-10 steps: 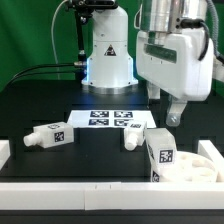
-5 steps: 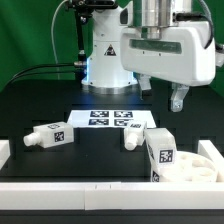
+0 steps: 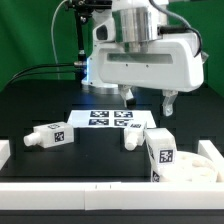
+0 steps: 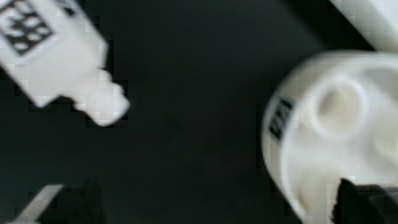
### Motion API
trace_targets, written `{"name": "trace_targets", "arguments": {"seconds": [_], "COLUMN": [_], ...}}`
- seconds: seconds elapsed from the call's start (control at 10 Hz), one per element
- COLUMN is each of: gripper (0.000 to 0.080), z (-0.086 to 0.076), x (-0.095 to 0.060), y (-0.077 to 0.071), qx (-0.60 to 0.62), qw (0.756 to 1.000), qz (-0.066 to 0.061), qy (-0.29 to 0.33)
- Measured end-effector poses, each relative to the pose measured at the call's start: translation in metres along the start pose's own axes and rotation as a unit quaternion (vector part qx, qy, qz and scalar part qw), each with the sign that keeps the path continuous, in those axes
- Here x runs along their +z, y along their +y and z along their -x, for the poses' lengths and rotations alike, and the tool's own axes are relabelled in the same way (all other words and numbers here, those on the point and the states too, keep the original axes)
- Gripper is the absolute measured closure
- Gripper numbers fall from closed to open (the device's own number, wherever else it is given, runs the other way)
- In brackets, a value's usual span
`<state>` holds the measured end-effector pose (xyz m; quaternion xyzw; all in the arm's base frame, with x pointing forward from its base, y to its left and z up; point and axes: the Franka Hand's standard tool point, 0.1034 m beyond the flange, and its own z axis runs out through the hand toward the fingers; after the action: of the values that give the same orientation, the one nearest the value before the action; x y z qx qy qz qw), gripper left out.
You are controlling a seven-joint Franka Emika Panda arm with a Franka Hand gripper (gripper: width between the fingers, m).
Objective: Assemble stool
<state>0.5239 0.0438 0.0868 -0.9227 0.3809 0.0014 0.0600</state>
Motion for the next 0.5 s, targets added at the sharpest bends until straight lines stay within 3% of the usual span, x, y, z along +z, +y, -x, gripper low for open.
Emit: {"name": "trace_targets", "arguments": {"seconds": [0.1, 0.5], "gripper": [0.0151, 0.0151], "z": [0.0067, 0.003], "x": [0.0016, 0.0035], "y": [-0.0001, 0.0052], "qx": [-0.023, -0.081], "qw": [1.0, 0.997], "qz": [0.003, 0.004], "qy": [-0.001, -0.001]}}
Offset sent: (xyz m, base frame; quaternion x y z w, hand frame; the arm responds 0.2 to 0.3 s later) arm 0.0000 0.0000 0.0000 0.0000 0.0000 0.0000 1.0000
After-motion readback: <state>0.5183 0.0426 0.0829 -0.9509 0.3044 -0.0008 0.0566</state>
